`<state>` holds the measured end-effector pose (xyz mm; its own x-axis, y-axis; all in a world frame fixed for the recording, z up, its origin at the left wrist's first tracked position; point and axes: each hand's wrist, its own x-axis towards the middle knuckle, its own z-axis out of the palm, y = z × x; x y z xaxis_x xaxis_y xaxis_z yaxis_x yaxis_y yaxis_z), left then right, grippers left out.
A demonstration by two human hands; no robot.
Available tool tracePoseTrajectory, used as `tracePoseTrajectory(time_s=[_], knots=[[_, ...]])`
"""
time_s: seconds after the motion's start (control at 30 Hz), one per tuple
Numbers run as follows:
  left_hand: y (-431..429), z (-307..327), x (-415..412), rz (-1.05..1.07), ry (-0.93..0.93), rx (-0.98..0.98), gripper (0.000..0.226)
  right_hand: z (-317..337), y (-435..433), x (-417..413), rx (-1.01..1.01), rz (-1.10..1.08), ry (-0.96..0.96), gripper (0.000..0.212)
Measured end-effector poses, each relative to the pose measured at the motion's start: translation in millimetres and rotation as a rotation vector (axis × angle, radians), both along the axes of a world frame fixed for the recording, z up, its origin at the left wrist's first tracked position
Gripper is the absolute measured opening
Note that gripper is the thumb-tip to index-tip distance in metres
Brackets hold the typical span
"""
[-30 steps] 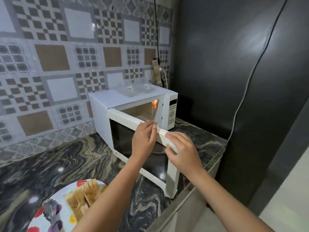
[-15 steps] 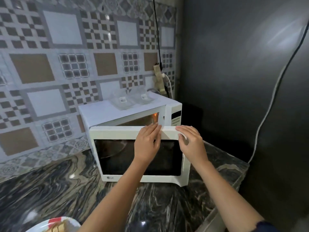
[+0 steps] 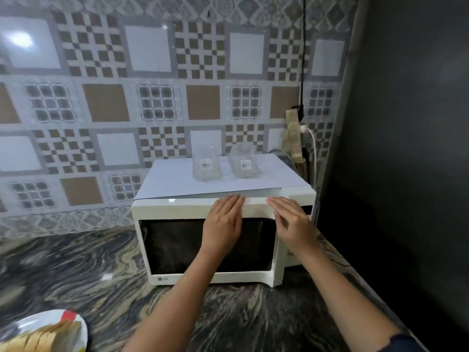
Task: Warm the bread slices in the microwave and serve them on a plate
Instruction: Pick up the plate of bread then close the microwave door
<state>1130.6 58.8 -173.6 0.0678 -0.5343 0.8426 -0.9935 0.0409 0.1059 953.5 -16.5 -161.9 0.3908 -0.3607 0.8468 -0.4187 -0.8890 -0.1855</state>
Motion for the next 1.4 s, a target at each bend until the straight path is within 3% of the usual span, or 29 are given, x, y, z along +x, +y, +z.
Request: tracePoseTrajectory(time_s=[0.23, 0.37, 0.5, 0.6, 0.8, 1.13, 1.4], knots=[[0, -10, -11, 0.096, 0.046, 0.124, 0.058, 5, -32, -4, -0.025, 0.133, 0.112, 0.036], [8, -29, -33, 0.023, 0.278, 0.094, 0.066, 18, -47, -17, 0.028, 0.189, 0.295, 0.047], [9, -60, -65, -0.071, 0.617, 0.128, 0.047, 26, -63, -28, 0.12, 0.079, 0.446, 0.077], [-8, -68, -84, -0.225, 0.8, 0.391, 0.032, 24, -71, -31, 0.12, -0.075, 0.555, 0.093], [-37, -65, -103, -0.248, 0.959, 0.411, 0.013, 17, -70, -29, 0.112, -0.134, 0.498, 0.103], [-47, -82, -109, -0.163, 0.89, 0.316, 0.034, 8, -79, -24, 0.064, -0.094, 0.34, 0.085], [-53, -81, -107, -0.147, 0.811, 0.303, 0.028, 7, -82, -18, 0.054, -0.059, 0.232, 0.081]])
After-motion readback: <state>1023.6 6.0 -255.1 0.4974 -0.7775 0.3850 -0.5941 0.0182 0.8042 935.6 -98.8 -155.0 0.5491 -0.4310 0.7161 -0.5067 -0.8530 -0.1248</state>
